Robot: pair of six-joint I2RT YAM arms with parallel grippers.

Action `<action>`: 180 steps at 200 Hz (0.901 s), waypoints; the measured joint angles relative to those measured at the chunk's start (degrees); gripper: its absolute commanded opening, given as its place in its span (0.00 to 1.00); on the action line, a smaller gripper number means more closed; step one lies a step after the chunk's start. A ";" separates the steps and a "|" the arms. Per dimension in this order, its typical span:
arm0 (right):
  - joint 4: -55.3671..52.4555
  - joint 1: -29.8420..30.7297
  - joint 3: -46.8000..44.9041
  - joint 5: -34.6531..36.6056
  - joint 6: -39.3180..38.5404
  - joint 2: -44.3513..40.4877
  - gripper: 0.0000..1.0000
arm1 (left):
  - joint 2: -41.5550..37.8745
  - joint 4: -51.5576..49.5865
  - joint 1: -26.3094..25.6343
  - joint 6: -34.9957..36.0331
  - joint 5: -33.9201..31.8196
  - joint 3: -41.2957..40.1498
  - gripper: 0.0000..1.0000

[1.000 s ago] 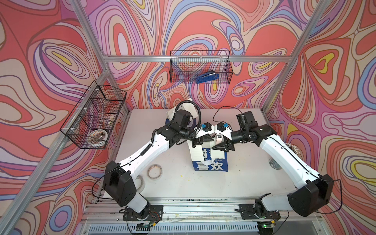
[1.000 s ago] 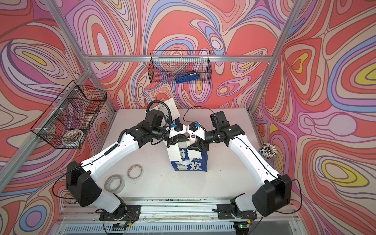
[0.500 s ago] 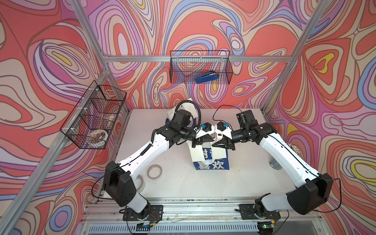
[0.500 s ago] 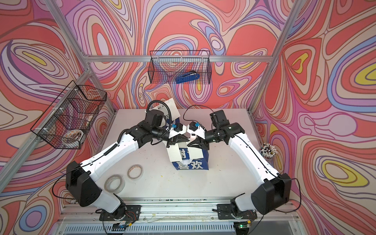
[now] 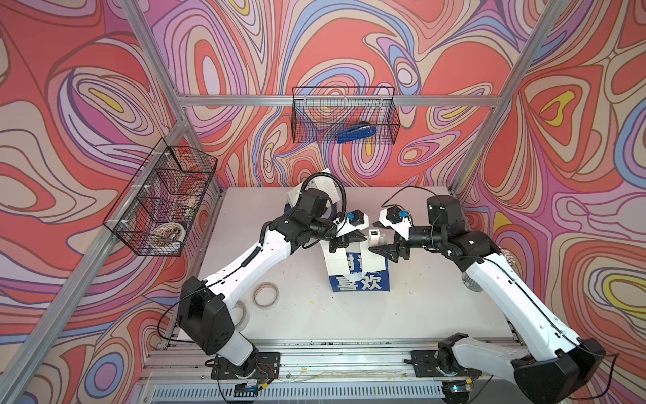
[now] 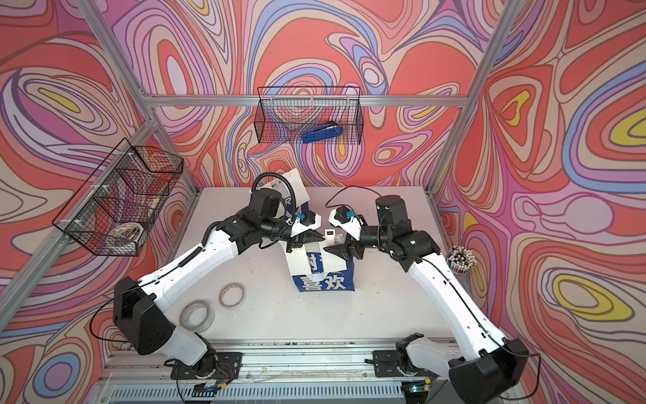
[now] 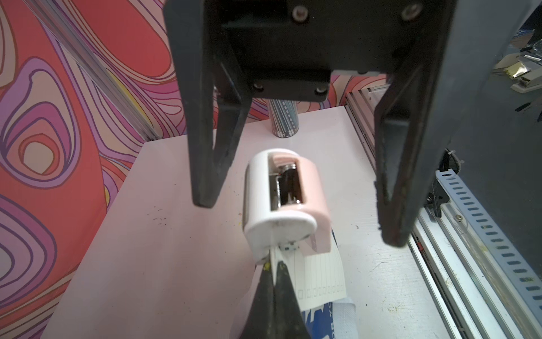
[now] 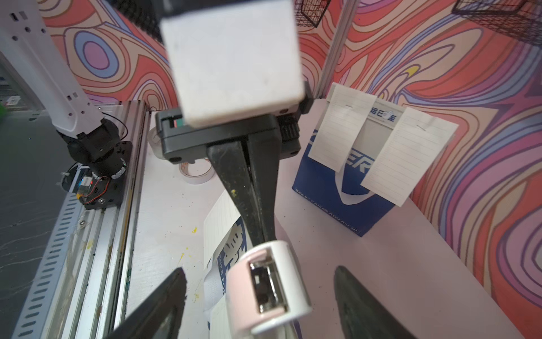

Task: Staple the receipts to the bags
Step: Staple the receipt to the takeout bag, then pick up the stapler from the takeout bag.

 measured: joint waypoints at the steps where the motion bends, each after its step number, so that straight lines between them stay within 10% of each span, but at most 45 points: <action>1: 0.48 0.02 -0.17 0.28 0.61 -0.20 0.78 | 0.00 0.04 0.00 0.00 -0.07 0.00 0.00; 13: 4.11 0.02 -1.62 2.95 5.51 -1.46 0.59 | 0.00 0.85 0.00 -0.90 -1.27 -0.02 0.00; 88: 12.74 8.98 -4.42 30.88 37.51 -8.22 0.67 | 0.83 3.28 0.02 -5.77 -8.44 0.00 0.00; 180: 4.96 16.15 3.10 48.26 45.59 1.75 0.53 | 1.64 4.15 0.02 -7.96 -10.45 0.74 0.00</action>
